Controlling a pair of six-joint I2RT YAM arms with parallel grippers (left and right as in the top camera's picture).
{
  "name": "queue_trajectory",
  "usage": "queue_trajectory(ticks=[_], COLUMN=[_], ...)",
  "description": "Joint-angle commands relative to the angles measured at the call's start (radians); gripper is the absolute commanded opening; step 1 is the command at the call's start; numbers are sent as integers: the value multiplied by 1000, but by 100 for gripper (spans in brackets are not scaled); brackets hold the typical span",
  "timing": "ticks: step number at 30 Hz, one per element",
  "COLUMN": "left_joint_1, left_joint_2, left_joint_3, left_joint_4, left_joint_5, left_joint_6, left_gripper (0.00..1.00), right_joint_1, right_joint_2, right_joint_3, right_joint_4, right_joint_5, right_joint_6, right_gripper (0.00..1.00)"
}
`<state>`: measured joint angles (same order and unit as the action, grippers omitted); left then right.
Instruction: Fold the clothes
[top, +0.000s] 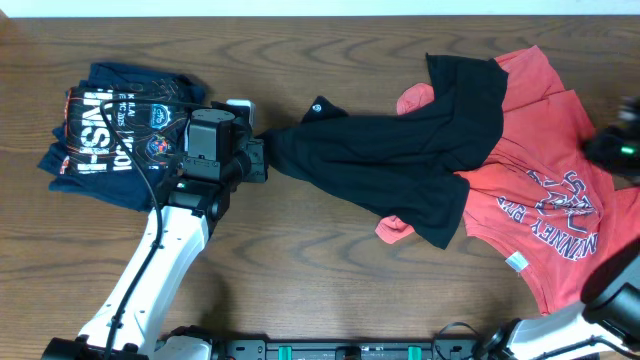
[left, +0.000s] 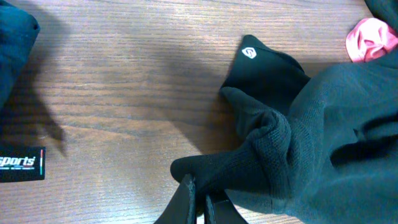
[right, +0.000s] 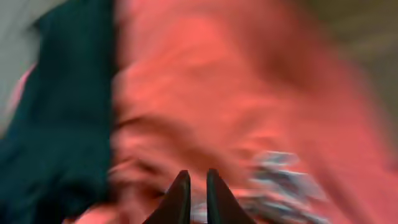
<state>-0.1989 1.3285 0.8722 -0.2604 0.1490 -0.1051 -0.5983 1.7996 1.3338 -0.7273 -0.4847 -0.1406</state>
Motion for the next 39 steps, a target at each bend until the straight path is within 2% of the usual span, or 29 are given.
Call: queue_trajectory(ticks=[1,8,15,18,21,23,28,33,39], left_joint_1=[4,4,4,4,4,4,4,4,4], left_joint_2=[-10,-10,-10,-10,-10,-10,-10,-10,-10], left_joint_3=[15,15,15,15,15,15,15,15,15], left_joint_4=[8,7,7,6,6,6,2,-13,-15], left_joint_5=[-32,-31,-31,-31,-31,-31,-31,-31,-32], left_joint_6=[-2,-2,-2,-6,-5,-5,-6,-5,-5], left_gripper=[6,6,6,6,6,6,6,6,6], right_joint_1=[106,275,299,284,232,187,22,-134,-258], right_joint_2=[34,107,248,299,311,308,308,308,308], right_joint_3=[-43,-118,-124,-124,-123,-109,6,164,315], right_joint_4=[-31,-28,15,62,109,131,130,54,-86], right_joint_5=[-37,225,241,425,659,704,718,718,784], right_joint_6=[-129,-62,-62,42,170,195,224,276,427], right_gripper=[9,9,8,6,6,6,7,7,6])
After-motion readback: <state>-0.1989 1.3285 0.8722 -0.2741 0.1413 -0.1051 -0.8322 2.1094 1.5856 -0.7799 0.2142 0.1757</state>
